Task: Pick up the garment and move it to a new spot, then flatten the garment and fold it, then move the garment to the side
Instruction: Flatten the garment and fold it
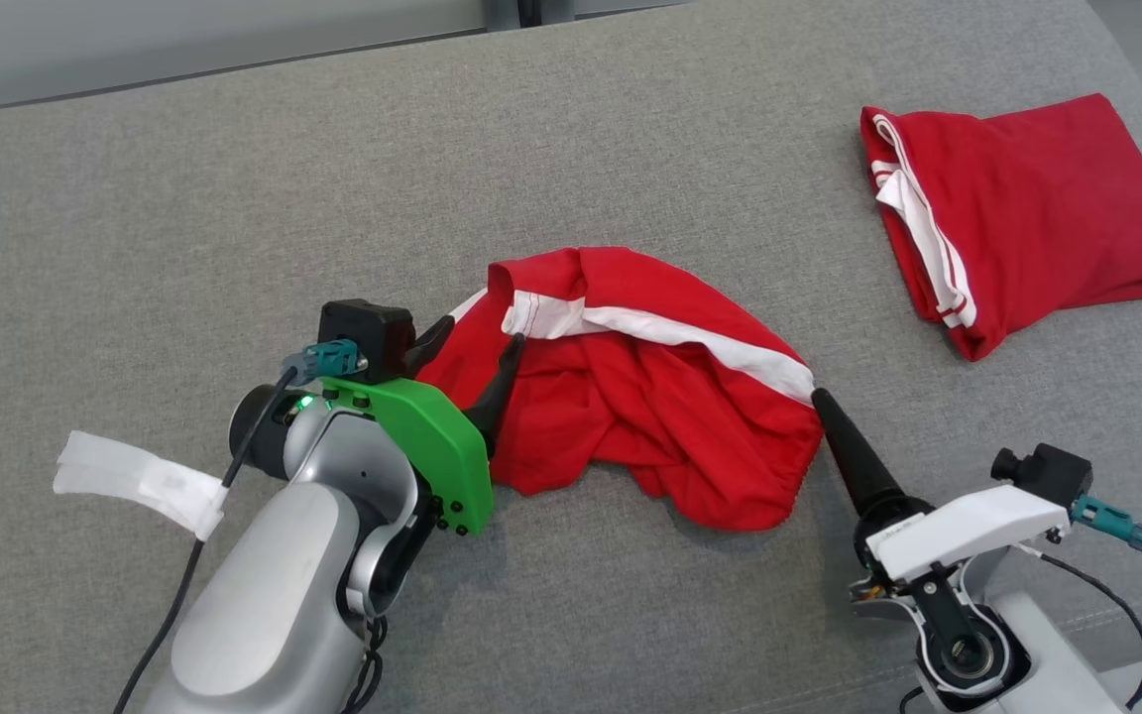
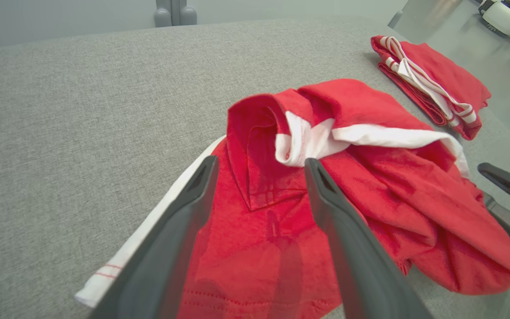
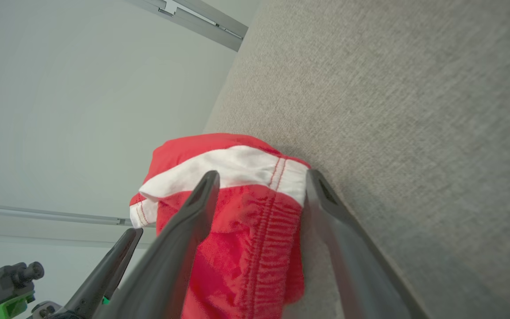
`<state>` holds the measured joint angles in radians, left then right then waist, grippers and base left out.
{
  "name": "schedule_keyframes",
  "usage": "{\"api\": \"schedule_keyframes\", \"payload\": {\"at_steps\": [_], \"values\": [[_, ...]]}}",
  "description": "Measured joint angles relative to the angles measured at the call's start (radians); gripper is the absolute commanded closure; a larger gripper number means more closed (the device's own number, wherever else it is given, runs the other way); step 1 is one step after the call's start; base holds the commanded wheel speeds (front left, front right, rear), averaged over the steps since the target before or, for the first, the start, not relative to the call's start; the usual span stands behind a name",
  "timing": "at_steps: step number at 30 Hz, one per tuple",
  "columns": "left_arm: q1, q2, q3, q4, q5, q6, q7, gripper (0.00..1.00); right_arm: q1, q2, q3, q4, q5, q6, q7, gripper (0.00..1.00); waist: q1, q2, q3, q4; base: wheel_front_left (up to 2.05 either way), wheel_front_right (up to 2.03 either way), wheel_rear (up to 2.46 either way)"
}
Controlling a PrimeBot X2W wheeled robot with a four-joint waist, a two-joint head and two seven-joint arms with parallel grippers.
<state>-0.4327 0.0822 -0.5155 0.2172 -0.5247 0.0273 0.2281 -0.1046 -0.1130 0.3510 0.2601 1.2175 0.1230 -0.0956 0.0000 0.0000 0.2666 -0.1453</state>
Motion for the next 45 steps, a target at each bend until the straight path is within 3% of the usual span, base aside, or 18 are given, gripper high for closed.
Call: {"api": "schedule_keyframes", "payload": {"at_steps": [4, 35, 41, 45], "values": [[0.003, 0.004, 0.005, -0.009, 0.0, 0.008, 0.005, 0.0, -0.001, -0.024, -0.019, -0.006, 0.017, 0.0, 0.01, 0.0, 0.0, 0.0, 0.003, -0.006, 0.0, 0.0, 0.0], [0.003, 0.008, -0.002, -0.046, 0.0, 0.01, 0.019, 0.0, -0.028, -0.037, -0.002, 0.01, 0.115, 0.0, 0.088, 0.0, 0.0, 0.0, 0.027, 0.011, 0.0, 0.0, 0.0], [0.003, 0.008, -0.002, -0.049, 0.0, 0.017, 0.019, 0.0, -0.028, -0.037, 0.007, 0.008, 0.124, 0.0, 0.097, 0.04, 0.0, 0.0, 0.029, 0.012, 0.0, 0.0, 0.0], [0.003, 0.008, -0.002, -0.049, 0.0, 0.017, 0.019, 0.0, -0.028, -0.04, 0.007, 0.007, 0.129, 0.0, 0.097, 0.17, 0.0, 0.0, 0.029, 0.013, 0.0, 0.0, 0.0]]}}
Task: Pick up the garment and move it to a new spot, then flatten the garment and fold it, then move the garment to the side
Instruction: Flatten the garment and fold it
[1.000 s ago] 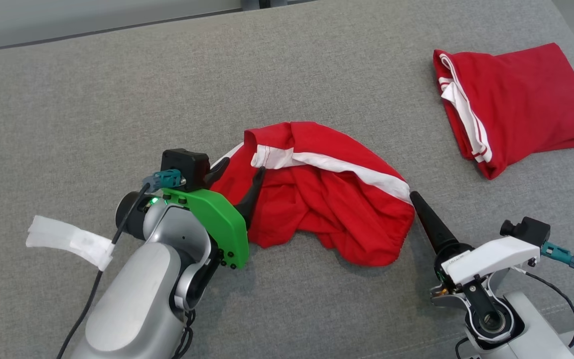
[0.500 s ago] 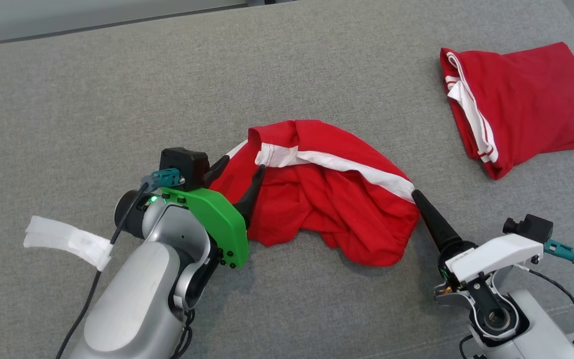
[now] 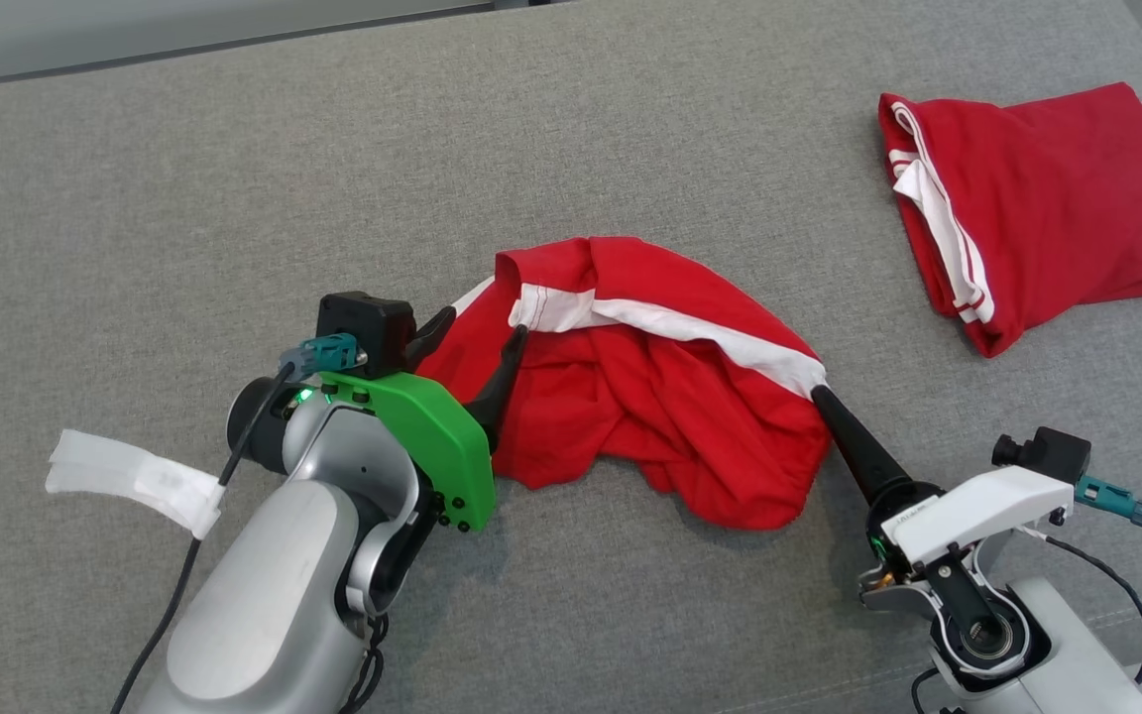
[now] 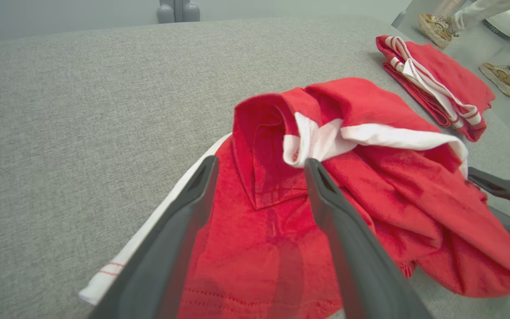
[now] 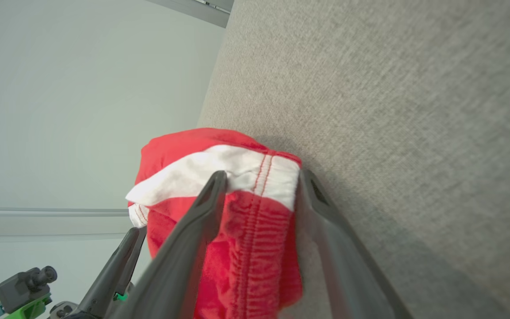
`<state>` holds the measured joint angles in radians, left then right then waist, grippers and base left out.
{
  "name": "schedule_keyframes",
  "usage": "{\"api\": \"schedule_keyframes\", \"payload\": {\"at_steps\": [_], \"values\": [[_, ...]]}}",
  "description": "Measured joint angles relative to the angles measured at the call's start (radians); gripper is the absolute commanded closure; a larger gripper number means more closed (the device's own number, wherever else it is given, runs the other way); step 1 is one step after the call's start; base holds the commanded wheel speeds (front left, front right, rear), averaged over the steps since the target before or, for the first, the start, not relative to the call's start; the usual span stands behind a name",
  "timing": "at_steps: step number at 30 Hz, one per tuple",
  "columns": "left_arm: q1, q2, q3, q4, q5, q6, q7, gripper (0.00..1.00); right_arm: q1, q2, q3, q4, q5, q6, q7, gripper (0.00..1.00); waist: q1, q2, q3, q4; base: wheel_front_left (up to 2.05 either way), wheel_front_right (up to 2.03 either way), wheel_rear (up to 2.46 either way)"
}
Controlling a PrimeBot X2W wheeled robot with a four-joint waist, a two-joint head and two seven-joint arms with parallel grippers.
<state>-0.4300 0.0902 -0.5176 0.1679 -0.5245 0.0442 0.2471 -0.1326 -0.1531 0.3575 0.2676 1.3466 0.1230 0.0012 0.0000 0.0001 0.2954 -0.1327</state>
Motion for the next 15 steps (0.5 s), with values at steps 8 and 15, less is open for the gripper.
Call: {"api": "schedule_keyframes", "payload": {"at_steps": [8, 15], "values": [[0.0, 0.0, 0.0, 0.0, 0.0, 0.0, 0.0, 0.0, -0.001, -0.006, 0.0, 0.0, 0.001, 0.0, 0.0, 0.52, 0.0, 0.0, -0.003, 0.001, 0.0, 0.0, 0.0], [0.0, 0.001, 0.0, 0.0, 0.0, 0.0, 0.0, 0.0, -0.002, -0.009, 0.003, 0.0, 0.009, 0.0, 0.001, 0.69, 0.0, 0.0, -0.007, 0.003, 0.0, 0.0, 0.0]]}}
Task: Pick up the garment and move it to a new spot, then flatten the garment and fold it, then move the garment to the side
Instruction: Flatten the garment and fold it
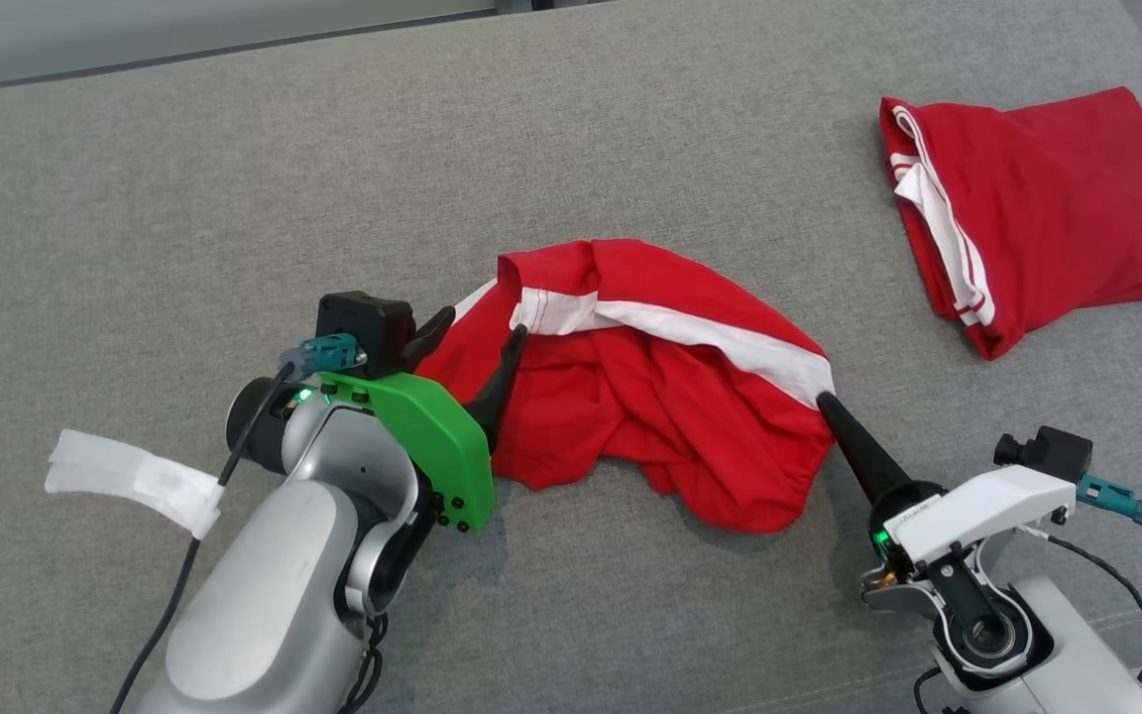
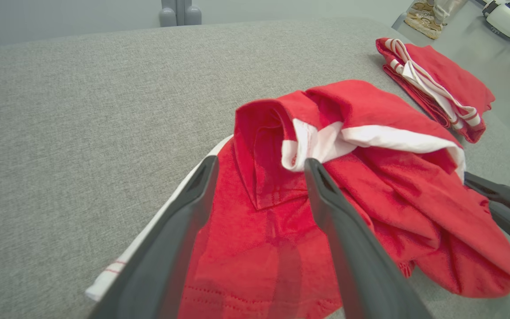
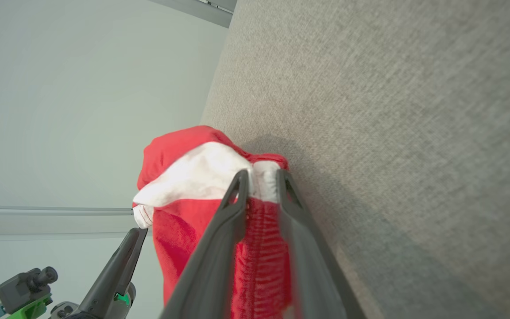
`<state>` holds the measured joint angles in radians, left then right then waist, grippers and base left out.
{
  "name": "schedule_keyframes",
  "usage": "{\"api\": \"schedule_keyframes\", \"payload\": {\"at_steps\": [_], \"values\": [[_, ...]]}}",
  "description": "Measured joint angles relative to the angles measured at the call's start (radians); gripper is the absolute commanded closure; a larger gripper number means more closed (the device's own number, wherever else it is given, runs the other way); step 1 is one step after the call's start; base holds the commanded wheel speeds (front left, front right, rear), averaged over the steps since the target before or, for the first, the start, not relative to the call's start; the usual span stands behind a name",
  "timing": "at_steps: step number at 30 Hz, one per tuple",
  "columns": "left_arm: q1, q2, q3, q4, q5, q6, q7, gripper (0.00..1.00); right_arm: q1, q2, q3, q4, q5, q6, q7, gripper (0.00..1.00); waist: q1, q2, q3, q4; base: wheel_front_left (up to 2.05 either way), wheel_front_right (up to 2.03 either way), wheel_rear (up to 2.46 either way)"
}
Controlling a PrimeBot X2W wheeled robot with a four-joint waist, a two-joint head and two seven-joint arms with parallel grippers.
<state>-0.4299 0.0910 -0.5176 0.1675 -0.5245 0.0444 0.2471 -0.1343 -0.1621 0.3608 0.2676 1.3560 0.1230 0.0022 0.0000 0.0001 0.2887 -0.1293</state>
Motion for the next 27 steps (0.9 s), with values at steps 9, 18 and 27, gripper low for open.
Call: {"api": "schedule_keyframes", "payload": {"at_steps": [9, 18, 27], "values": [[0.0, 0.008, 0.003, -0.011, -0.011, 0.0, 0.009, 0.0, 0.0, -0.019, 0.001, -0.03, 0.001, 0.0, -0.001, 1.0, 0.0, 0.0, -0.004, -0.005, 0.0, 0.0, 0.0], [0.002, -0.019, 0.011, -0.023, -0.141, -0.027, 0.084, 0.0, -0.004, -0.081, -0.004, -0.094, -0.012, 0.0, -0.007, 1.0, 0.0, 0.0, 0.007, -0.032, 0.0, 0.0, 0.0], [-0.047, -0.016, 0.034, 0.01, -0.12, -0.01, 0.088, 0.0, -0.021, -0.074, 0.036, -0.112, -0.03, 0.0, -0.002, 1.0, 0.0, 0.0, 0.017, -0.074, 0.0, 0.0, 0.0]]}}
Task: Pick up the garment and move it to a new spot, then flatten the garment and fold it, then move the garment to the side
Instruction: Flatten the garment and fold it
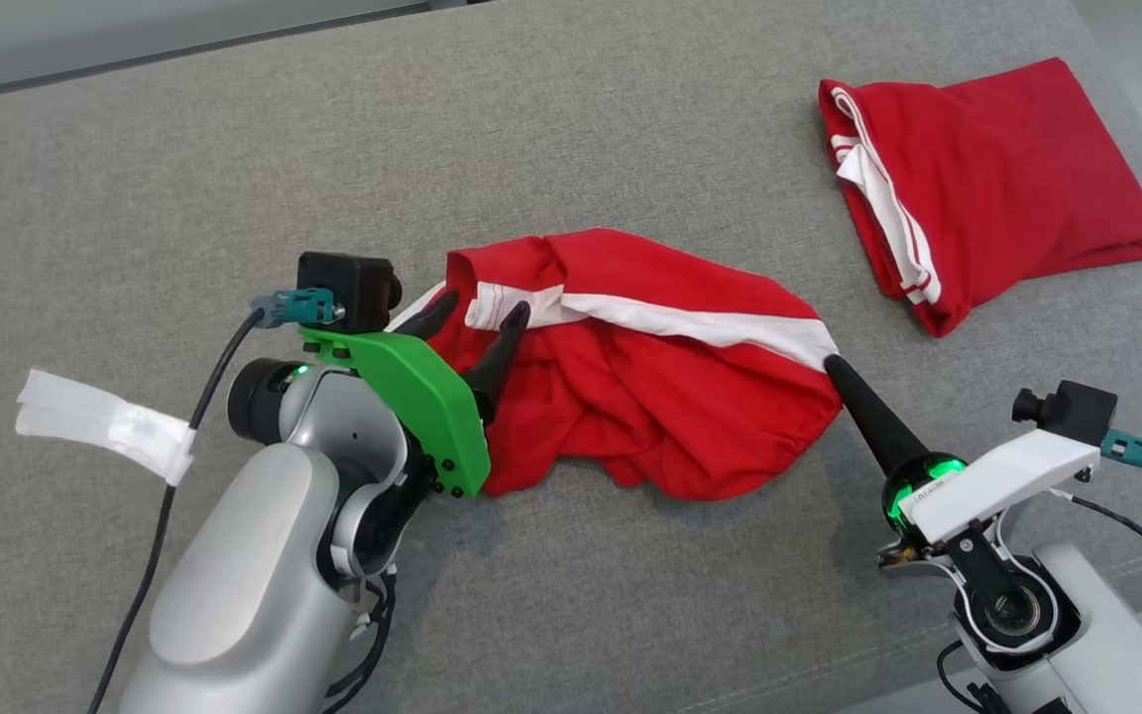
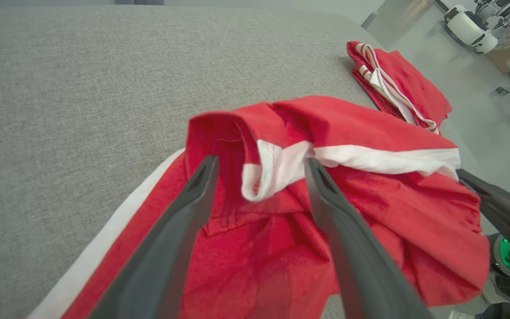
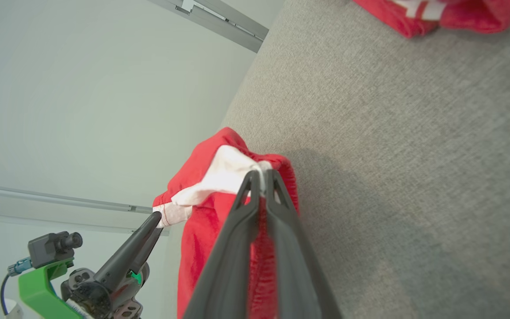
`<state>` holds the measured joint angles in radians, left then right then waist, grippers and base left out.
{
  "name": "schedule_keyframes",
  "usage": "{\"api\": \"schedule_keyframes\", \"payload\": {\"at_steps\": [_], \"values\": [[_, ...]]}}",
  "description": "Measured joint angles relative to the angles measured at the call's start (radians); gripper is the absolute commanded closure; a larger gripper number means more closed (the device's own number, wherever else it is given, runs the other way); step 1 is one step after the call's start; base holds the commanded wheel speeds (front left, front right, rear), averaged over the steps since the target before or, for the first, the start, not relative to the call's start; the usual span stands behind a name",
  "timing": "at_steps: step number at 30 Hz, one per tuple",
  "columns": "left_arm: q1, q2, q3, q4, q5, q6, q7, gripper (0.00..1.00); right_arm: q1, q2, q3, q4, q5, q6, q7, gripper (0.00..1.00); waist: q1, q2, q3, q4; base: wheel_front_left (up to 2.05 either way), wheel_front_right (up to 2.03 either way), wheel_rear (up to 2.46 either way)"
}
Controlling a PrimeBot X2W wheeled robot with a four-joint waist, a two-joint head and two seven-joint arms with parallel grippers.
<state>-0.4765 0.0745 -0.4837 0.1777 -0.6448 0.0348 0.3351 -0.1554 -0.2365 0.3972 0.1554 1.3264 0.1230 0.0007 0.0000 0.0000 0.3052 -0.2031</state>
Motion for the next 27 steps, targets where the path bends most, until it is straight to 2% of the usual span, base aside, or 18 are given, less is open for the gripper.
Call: {"api": "schedule_keyframes", "payload": {"at_steps": [3, 4, 5, 6, 7, 8, 12, 21, 27], "values": [[-0.006, -0.003, -0.01, 0.009, 0.0, -0.001, 0.003, 0.0, 0.0, -0.001, 0.0, -0.003, -0.001, 0.0, 0.0, 1.0, 0.0, 0.0, 0.002, -0.005, 0.0, 0.0, 0.0], [-0.006, -0.003, -0.012, 0.013, 0.0, -0.001, 0.009, 0.14, 0.0, -0.001, 0.001, -0.004, -0.001, 0.0, 0.0, 1.0, 0.0, 0.0, 0.002, -0.006, 0.0, 0.0, 0.0], [-0.006, -0.003, -0.014, 0.018, 0.0, -0.004, 0.009, 0.45, 0.0, -0.001, 0.002, -0.005, -0.001, 0.0, 0.0, 1.0, 0.0, 0.0, 0.002, -0.006, 0.0, 0.0, 0.0], [-0.006, -0.005, -0.014, 0.022, -0.001, -0.005, 0.009, 0.59, 0.0, -0.001, 0.002, -0.007, -0.001, 0.0, -0.001, 1.0, 0.0, 0.0, 0.002, -0.006, 0.0, 0.0, 0.0], [-0.006, -0.005, -0.013, 0.026, -0.002, -0.005, 0.008, 0.91, 0.0, -0.001, 0.003, -0.008, -0.003, 0.0, -0.001, 1.0, 0.0, 0.0, 0.003, -0.007, 0.0, 0.0, 0.0], [-0.006, -0.006, -0.012, 0.027, -0.003, -0.005, 0.007, 1.0, 0.0, -0.002, 0.004, -0.011, -0.007, 0.0, -0.001, 1.0, 0.0, 0.0, 0.003, -0.007, 0.0, 0.0, 0.0], [-0.022, -0.009, -0.009, 0.029, -0.003, -0.006, -0.003, 1.0, 0.0, -0.005, 0.011, -0.019, -0.008, 0.0, -0.004, 1.0, 0.0, 0.0, 0.003, -0.004, 0.0, 0.0, 0.0], [-0.049, -0.022, -0.011, 0.011, -0.029, -0.04, -0.024, 1.0, -0.016, -0.038, 0.001, -0.049, -0.037, 0.0, -0.022, 1.0, 0.0, 0.0, -0.005, 0.02, 0.0, 0.0, 0.0], [-0.132, -0.01, 0.03, -0.076, -0.065, -0.076, -0.011, 1.0, -0.191, -0.136, -0.02, -0.168, -0.115, 0.0, -0.012, 1.0, 0.0, 0.0, -0.036, 0.035, 0.0, 0.0, 0.0]]}}
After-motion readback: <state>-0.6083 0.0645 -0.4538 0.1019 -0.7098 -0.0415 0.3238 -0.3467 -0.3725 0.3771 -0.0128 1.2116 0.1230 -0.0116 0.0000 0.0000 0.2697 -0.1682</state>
